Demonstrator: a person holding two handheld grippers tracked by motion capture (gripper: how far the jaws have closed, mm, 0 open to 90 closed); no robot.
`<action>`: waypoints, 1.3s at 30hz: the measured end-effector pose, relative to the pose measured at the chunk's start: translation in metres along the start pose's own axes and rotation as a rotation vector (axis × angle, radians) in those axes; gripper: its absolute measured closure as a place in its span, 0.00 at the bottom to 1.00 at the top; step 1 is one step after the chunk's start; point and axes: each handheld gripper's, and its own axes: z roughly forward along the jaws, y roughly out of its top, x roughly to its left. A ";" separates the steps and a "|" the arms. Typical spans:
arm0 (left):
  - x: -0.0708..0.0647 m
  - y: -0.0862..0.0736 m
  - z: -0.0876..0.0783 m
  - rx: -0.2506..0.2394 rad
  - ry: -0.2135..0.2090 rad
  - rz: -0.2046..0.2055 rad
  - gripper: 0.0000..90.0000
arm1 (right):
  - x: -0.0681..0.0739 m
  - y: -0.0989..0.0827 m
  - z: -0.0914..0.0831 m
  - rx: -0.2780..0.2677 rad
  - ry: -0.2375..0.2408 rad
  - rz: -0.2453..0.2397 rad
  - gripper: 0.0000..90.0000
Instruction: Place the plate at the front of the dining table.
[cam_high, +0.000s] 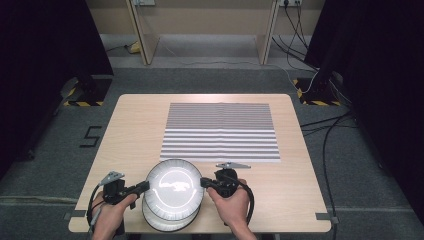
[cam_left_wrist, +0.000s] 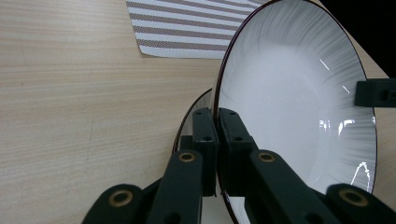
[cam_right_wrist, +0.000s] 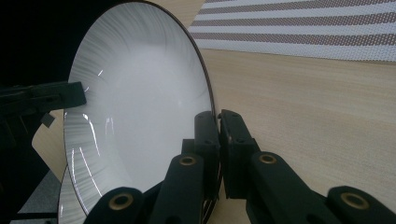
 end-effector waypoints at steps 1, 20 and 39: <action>0.000 0.000 0.000 -0.001 0.000 0.000 0.96 | -0.001 0.000 0.000 0.002 0.000 0.001 0.96; -0.003 0.006 0.000 -0.023 -0.001 0.014 0.96 | -0.001 0.006 -0.004 -0.012 0.001 -0.004 0.96; -0.005 0.012 -0.001 -0.044 -0.004 0.016 0.96 | -0.001 0.011 -0.007 -0.030 0.002 -0.004 0.96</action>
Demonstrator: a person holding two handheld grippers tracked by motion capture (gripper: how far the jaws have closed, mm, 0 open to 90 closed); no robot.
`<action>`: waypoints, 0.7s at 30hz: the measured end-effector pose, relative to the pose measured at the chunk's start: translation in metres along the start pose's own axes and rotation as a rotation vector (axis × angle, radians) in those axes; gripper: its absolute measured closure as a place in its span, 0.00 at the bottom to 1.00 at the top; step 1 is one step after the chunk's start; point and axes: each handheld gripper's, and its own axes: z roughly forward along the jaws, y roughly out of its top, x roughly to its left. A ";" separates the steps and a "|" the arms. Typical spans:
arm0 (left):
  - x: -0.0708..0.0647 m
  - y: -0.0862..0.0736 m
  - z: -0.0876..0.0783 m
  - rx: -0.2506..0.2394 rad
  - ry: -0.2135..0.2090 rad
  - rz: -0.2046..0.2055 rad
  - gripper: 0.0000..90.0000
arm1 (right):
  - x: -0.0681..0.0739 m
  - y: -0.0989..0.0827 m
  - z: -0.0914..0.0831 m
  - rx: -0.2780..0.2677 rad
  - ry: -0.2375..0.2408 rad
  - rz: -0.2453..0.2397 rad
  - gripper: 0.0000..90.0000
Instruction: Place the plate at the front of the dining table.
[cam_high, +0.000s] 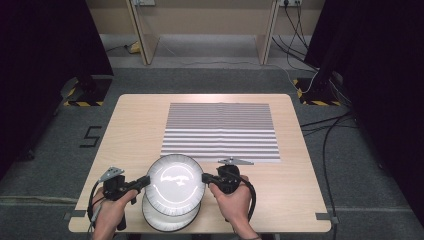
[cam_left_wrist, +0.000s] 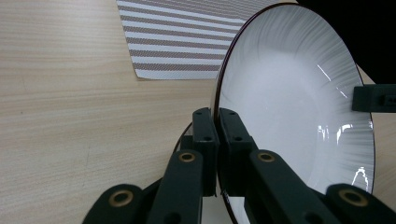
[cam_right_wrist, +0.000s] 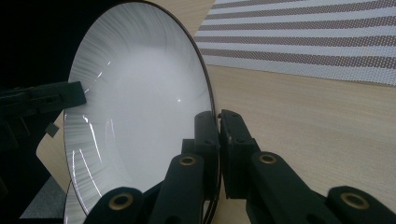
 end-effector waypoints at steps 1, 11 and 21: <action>0.000 0.000 0.000 0.000 0.001 0.000 0.96 | 0.000 0.000 0.000 0.001 0.001 0.002 0.96; -0.001 0.003 -0.001 -0.010 0.004 0.008 0.96 | 0.000 0.001 -0.001 -0.003 0.001 0.006 0.96; -0.002 0.005 -0.002 -0.017 0.005 0.013 0.96 | 0.002 0.003 -0.002 -0.008 -0.001 0.002 0.96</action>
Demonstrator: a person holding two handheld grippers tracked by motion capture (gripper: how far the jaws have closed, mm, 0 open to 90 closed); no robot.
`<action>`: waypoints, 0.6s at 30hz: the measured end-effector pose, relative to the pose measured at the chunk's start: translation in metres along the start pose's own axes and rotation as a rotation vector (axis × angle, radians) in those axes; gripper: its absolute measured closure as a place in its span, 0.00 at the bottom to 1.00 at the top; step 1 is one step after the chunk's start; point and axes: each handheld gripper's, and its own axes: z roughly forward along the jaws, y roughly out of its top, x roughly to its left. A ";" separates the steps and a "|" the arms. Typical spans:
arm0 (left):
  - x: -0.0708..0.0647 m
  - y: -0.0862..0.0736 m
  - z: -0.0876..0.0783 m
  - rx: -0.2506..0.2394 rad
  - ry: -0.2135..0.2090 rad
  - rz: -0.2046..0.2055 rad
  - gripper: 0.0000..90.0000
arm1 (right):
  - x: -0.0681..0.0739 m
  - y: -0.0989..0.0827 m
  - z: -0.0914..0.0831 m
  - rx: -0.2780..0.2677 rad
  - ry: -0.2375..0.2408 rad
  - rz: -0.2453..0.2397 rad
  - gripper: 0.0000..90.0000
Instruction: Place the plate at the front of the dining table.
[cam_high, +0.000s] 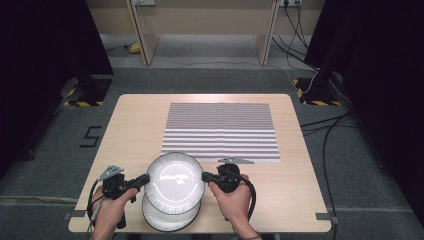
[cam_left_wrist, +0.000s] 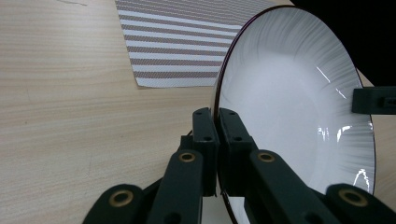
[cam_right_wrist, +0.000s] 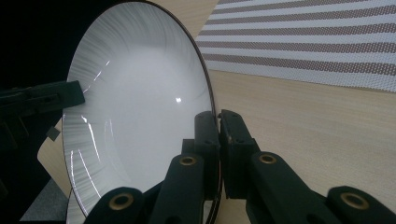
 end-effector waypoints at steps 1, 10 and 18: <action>0.000 0.000 0.000 -0.003 -0.001 0.000 0.96 | 0.000 0.000 0.000 -0.001 -0.001 -0.001 0.96; -0.001 0.007 -0.001 -0.015 0.002 0.010 0.96 | 0.002 0.005 -0.001 -0.015 -0.005 -0.001 0.97; -0.002 0.009 0.000 -0.023 -0.002 0.011 0.96 | 0.002 0.008 -0.003 -0.025 -0.010 -0.008 0.96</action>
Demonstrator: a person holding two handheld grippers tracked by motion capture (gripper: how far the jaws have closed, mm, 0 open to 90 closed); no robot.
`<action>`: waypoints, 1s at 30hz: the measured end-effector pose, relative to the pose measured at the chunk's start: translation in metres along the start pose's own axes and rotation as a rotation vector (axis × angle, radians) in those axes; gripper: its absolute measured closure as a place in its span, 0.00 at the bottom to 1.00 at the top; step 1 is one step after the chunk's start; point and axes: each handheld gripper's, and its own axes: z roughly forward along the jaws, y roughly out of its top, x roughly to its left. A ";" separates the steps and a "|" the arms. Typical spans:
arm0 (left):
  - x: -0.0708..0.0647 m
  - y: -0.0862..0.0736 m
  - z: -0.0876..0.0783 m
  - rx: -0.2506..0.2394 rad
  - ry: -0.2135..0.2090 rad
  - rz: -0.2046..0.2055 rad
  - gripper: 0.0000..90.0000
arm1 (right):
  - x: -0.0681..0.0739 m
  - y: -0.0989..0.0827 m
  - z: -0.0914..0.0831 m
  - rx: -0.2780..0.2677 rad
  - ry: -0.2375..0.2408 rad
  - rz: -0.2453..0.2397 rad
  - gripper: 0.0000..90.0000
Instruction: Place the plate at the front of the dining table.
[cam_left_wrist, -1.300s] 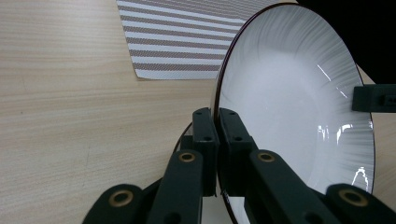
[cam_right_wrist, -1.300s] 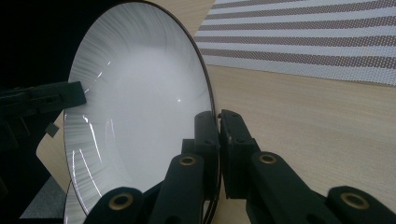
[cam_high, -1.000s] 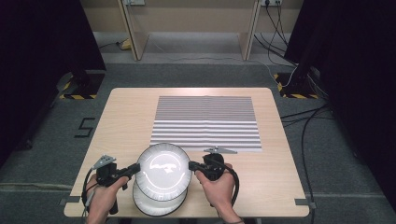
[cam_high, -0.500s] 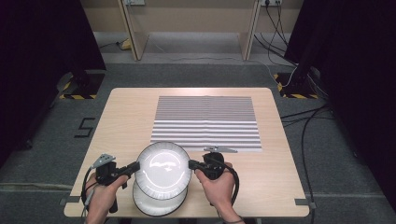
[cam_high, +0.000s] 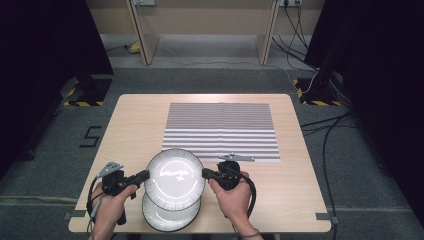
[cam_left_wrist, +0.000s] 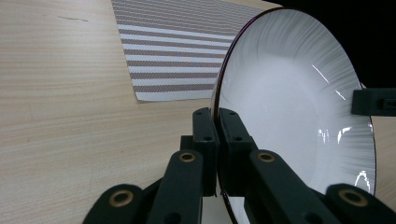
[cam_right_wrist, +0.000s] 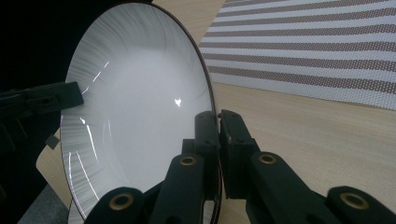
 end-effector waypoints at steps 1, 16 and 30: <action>0.000 0.000 0.000 0.002 0.001 0.000 0.96 | 0.000 0.000 0.000 -0.002 0.002 0.001 0.97; -0.002 0.005 0.002 -0.005 -0.002 0.005 0.96 | -0.001 0.003 -0.002 -0.008 -0.004 0.005 0.97; -0.003 0.008 0.002 -0.012 0.000 0.010 0.96 | 0.000 0.006 -0.003 -0.015 -0.009 -0.002 0.97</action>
